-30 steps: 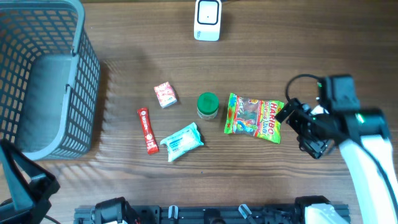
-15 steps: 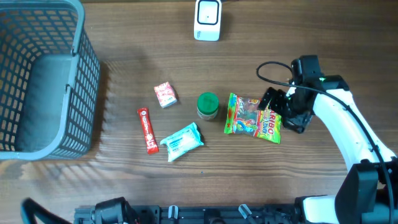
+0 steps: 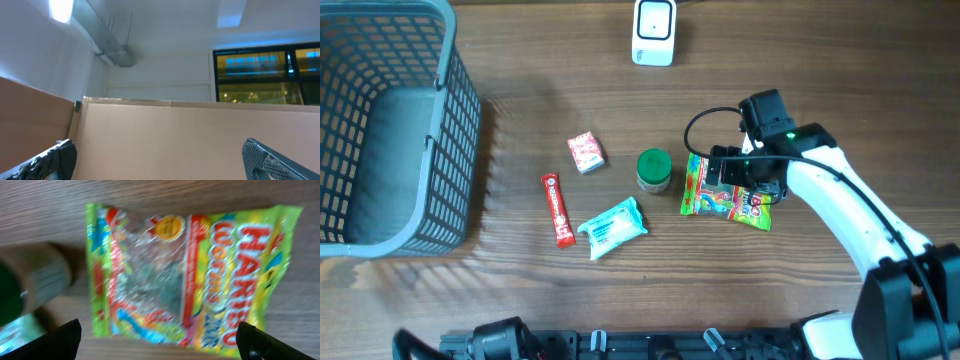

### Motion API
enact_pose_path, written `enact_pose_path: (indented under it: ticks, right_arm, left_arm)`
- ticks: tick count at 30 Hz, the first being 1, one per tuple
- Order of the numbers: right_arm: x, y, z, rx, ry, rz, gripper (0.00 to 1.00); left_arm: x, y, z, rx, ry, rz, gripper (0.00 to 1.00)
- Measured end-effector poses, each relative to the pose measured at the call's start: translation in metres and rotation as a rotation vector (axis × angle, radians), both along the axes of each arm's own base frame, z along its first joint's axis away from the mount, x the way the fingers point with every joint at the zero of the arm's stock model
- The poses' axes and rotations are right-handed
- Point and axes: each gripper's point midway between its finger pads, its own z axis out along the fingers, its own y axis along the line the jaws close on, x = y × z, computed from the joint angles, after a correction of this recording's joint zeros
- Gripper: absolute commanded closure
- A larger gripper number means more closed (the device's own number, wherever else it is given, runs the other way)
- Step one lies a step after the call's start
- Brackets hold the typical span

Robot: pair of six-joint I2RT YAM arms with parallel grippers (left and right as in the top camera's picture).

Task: Scan the item barcode
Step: 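Grasp the Haribo bag with the right gripper and lift it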

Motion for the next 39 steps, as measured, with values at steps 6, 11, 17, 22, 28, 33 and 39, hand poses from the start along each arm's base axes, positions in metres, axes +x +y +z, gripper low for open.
enact_pose_path:
  ticks: [6,11,17,22,28,33,39]
  right_arm:
    - [-0.002,-0.008,-0.045,-0.088,0.101,0.056,0.06]
    - [-0.005,-0.006,-0.065,-0.116,0.155,0.082,0.67]
    - [-0.009,-0.001,-0.06,-0.105,0.194,0.076,0.96]
    - [-0.036,0.002,-0.039,-0.079,0.359,0.077,0.96]
    - [-0.036,0.029,0.029,0.128,0.459,0.064,0.96]
    - [-0.071,0.048,0.06,0.331,0.663,0.003,0.96]
    - [-0.076,0.054,0.071,0.411,0.711,-0.033,0.96]
  left_arm:
    - [-0.012,-0.003,0.0,0.006,-0.029,0.0,0.0]
    - [-0.012,-0.003,-0.001,0.006,-0.028,0.0,0.0]
    - [-0.012,-0.003,-0.001,0.006,-0.028,0.0,0.0]
    - [-0.012,-0.003,-0.001,0.006,-0.026,0.0,0.0]
    - [-0.012,-0.003,-0.001,0.006,-0.027,0.0,0.0]
    - [-0.012,-0.003,-0.001,0.006,-0.026,0.0,0.0]
    - [-0.012,-0.003,-0.001,0.005,-0.025,-0.001,0.0]
